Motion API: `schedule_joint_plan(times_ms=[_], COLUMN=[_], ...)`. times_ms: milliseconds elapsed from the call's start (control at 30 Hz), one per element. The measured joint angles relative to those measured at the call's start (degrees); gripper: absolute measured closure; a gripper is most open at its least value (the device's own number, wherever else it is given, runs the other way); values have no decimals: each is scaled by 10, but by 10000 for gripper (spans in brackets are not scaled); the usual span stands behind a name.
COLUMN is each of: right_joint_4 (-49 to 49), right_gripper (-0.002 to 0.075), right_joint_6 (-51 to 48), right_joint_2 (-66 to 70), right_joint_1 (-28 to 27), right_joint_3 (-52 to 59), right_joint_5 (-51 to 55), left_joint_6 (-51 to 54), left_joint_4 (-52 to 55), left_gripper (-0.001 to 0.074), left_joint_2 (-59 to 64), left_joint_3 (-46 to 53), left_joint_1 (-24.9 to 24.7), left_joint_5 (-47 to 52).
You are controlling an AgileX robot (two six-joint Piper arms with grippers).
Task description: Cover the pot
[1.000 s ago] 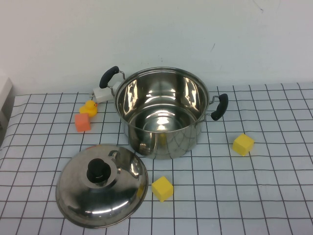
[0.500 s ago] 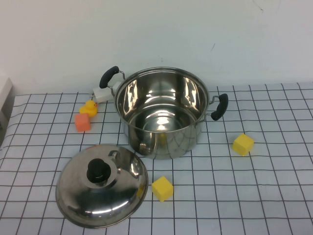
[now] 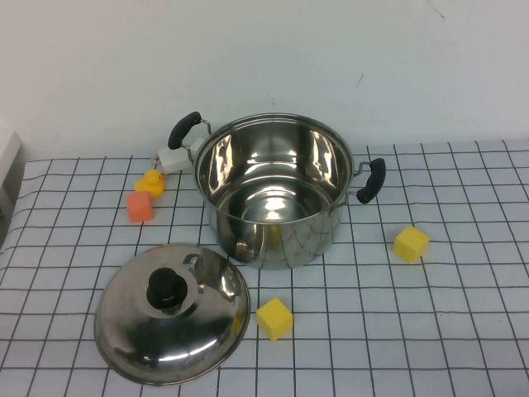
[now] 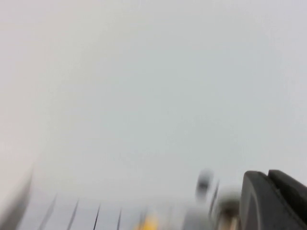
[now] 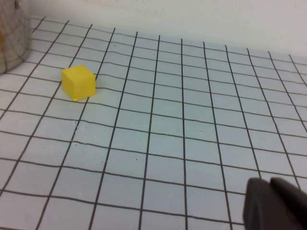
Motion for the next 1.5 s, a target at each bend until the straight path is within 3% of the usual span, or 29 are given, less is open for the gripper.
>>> schedule_joint_plan(times_ms=[267,500,600,733,833,967,1100,1200,1333,1500], right_joint_4=[0,0,0,0,0,0,0,0,0,0], right_gripper=[717,717,717,717,717,717,717,717,717,717], right_joint_6=[0,0,0,0,0,0,0,0,0,0], right_joint_2=[0,0,0,0,0,0,0,0,0,0], right_joint_1=[0,0,0,0,0,0,0,0,0,0], right_joint_3=[0,0,0,0,0,0,0,0,0,0], right_joint_5=[0,0,0,0,0,0,0,0,0,0], left_joint_6=[0,-3,-53,-194,-211,-184,-118,-88,-78,-89], left_joint_4=[-6,-24,-25,-2,9,11,21,48,96,165], left_gripper=[737,736,736,736,736,736,736,736,736,736], left_joint_2=[0,-1,-1,-1,-1,-1,29,87,189,311], left_joint_3=[0,0,0,0,0,-37,-159,-243,-314,-320], left_joint_1=[0,0,0,0,0,0,0,0,0,0], left_joint_5=[-188,-172,-181,-208,-220,-141,1,44,42,-54])
